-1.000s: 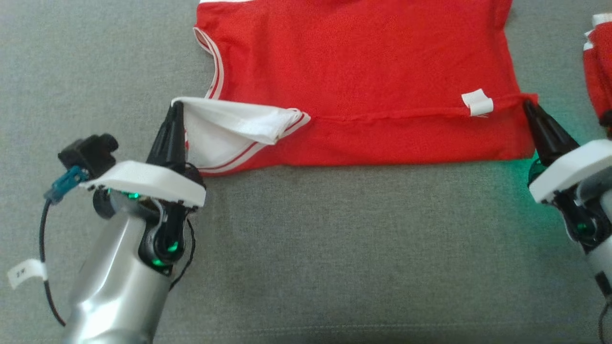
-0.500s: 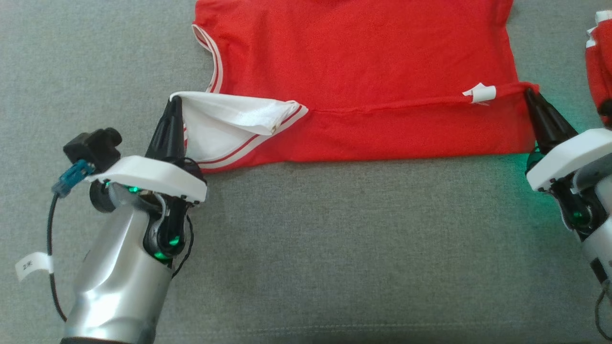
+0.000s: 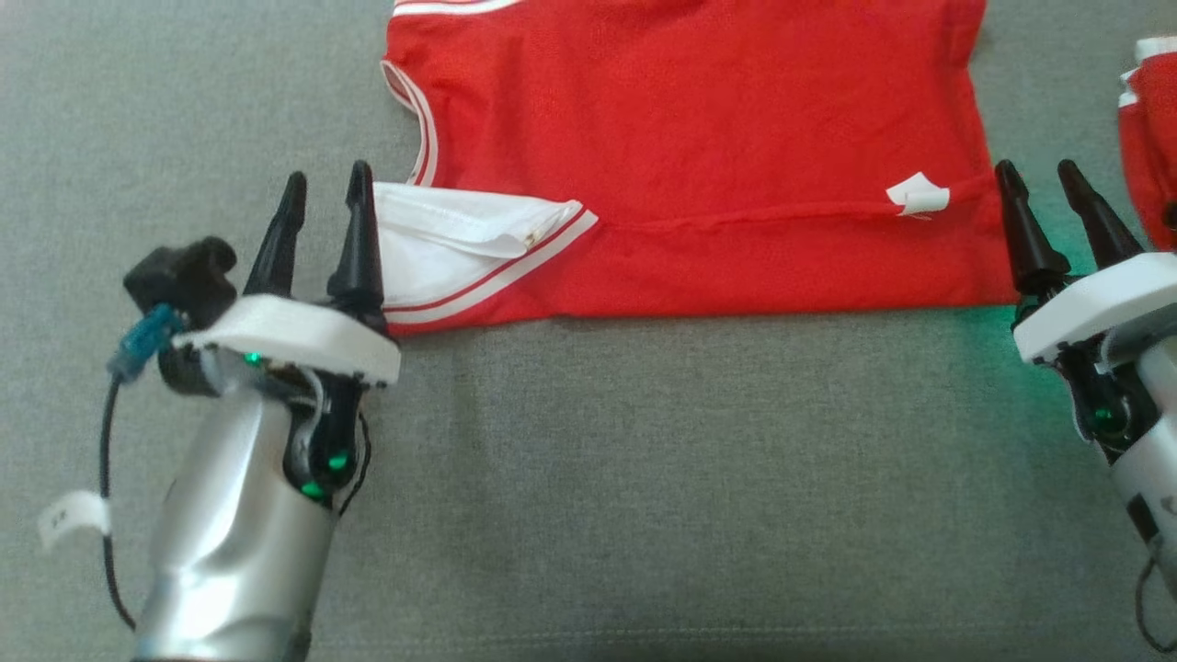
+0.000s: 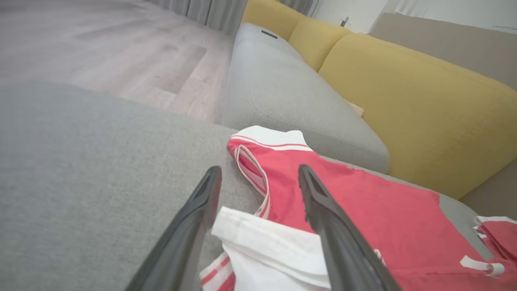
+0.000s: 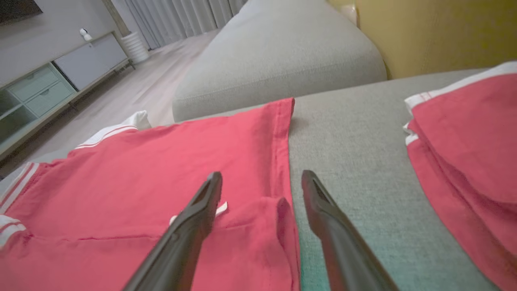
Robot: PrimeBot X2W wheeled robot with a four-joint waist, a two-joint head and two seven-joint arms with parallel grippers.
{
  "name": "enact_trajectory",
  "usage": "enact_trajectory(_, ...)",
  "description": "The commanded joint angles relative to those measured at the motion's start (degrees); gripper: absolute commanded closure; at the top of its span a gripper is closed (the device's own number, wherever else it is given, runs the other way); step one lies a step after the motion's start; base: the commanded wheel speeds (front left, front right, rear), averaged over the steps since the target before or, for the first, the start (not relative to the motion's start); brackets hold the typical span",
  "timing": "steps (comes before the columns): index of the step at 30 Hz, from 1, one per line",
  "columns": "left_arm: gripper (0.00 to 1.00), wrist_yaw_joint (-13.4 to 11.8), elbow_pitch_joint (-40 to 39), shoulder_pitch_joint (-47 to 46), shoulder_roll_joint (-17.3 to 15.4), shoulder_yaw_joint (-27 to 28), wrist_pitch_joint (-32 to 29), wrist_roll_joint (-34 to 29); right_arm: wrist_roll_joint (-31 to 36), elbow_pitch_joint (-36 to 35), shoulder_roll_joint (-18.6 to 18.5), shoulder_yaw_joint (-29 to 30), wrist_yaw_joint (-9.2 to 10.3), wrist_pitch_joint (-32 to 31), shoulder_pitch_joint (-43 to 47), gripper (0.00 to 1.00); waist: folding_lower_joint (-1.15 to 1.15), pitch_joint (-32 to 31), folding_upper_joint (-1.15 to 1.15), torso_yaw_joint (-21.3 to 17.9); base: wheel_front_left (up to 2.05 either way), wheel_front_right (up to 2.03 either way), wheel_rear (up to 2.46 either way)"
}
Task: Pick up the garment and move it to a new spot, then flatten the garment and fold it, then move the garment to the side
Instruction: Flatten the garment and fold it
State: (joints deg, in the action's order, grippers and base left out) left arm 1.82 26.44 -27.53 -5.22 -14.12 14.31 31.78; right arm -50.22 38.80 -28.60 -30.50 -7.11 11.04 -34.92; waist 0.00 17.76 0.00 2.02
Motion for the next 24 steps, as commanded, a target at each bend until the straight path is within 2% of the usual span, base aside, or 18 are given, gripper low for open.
enact_trajectory(1,0.0,-0.5,-2.6,0.9,-1.2,2.1,0.7,-1.7,0.5,-1.6,-0.5,-0.1,-0.37,1.0,0.0,0.0,0.0,-0.6,0.0,-0.2,0.0,0.0,0.0)
enact_trajectory(10,0.0,-4.8,-7.1,12.6,-1.2,1.2,0.7,-12.8,1.9,-6.3,0.8,1.4,-0.37,2.7,4.1,0.0,0.0,-2.4,0.0,-1.6,0.0,0.0,0.0)
enact_trajectory(16,0.0,-5.0,-5.8,14.0,-0.8,2.2,0.7,-14.0,2.6,-8.1,1.3,2.7,-0.37,2.5,5.5,0.0,0.0,-2.2,0.0,-2.2,0.0,0.0,0.0)
enact_trajectory(24,0.0,-4.7,4.0,8.7,-1.0,2.7,0.6,-14.4,3.9,-9.5,1.7,4.9,-0.37,1.5,6.3,0.0,0.0,-1.2,0.0,-3.0,0.0,0.0,0.0)
